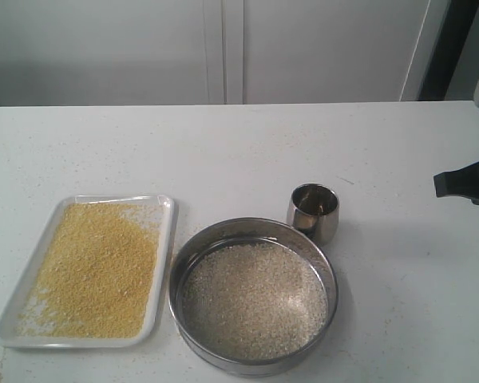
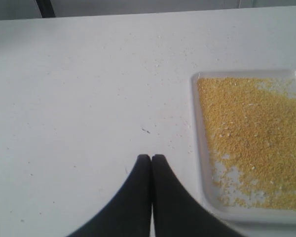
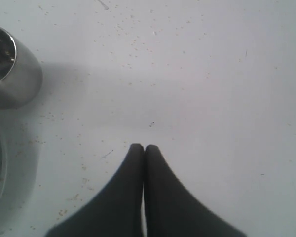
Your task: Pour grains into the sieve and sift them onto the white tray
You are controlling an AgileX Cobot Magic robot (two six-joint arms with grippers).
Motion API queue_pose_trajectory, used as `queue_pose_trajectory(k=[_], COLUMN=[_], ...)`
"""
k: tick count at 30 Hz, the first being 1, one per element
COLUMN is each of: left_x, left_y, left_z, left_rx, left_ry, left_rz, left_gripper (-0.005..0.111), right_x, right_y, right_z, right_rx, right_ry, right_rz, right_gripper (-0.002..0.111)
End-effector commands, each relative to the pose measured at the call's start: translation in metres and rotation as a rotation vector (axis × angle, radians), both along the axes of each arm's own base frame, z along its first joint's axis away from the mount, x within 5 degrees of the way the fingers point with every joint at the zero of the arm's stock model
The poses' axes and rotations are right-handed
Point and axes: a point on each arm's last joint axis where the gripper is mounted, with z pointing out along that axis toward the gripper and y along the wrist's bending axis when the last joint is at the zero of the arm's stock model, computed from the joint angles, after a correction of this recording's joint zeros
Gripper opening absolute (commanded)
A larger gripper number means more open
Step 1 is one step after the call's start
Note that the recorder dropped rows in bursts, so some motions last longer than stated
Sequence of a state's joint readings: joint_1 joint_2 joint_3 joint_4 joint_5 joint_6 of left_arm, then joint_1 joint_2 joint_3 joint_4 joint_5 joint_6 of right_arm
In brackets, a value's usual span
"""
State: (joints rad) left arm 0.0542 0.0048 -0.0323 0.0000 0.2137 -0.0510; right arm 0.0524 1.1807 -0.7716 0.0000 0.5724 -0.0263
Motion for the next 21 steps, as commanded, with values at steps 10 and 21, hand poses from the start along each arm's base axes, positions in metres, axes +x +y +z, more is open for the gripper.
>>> queue_pose_trajectory(k=[10, 21], left_x=[0.0, 0.0002], left_y=[-0.0008, -0.0007], left_z=[-0.0109, -0.0105], left_rx=[0.015, 0.043], left_ry=[0.031, 0.027], left_rz=[-0.014, -0.023], left_gripper=[0.0, 0.0], right_x=[0.0001, 0.0001], right_y=[-0.001, -0.001], right_z=[0.0034, 0.0034], right_rx=[-0.001, -0.001], right_ry=[-0.018, -0.018], right_rz=[-0.002, -0.002], right_gripper=[0.0, 0.0])
